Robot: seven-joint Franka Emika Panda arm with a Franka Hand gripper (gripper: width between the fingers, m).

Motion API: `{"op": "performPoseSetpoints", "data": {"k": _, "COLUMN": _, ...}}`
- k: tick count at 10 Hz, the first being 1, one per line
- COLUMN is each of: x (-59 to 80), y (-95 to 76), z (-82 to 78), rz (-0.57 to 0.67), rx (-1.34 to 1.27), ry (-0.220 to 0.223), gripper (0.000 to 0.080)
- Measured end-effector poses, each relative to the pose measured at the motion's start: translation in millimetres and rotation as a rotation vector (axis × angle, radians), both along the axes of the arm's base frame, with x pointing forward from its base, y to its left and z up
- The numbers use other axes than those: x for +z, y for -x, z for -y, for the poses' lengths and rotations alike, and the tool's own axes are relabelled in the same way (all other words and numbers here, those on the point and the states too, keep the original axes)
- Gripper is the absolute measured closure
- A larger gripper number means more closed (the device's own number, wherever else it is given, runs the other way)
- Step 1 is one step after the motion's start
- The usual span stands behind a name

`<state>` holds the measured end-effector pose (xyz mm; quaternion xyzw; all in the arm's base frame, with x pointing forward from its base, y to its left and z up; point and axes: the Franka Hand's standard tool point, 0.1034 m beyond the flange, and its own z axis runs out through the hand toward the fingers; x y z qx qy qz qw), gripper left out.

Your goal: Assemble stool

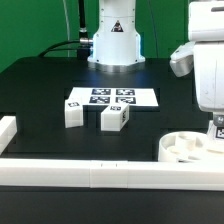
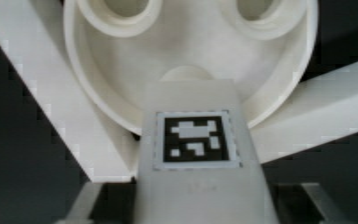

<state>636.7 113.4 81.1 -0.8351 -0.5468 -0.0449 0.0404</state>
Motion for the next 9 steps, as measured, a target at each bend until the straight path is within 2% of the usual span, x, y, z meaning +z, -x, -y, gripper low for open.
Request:
{"op": "performPoseSetpoints", "data": {"k": 3, "x": -0.3, "y": 0.7, "z": 1.9, "rz": -0.015, "rx": -0.072, "ry": -0.006, "gripper": 0.0462}}
{"op": "performPoseSetpoints", "data": {"k": 9, "x": 0.0, "y": -3.9, "z": 4.2, "rz": -0.038, "rx": -0.499, "ry": -0.046, "gripper": 0.0459}}
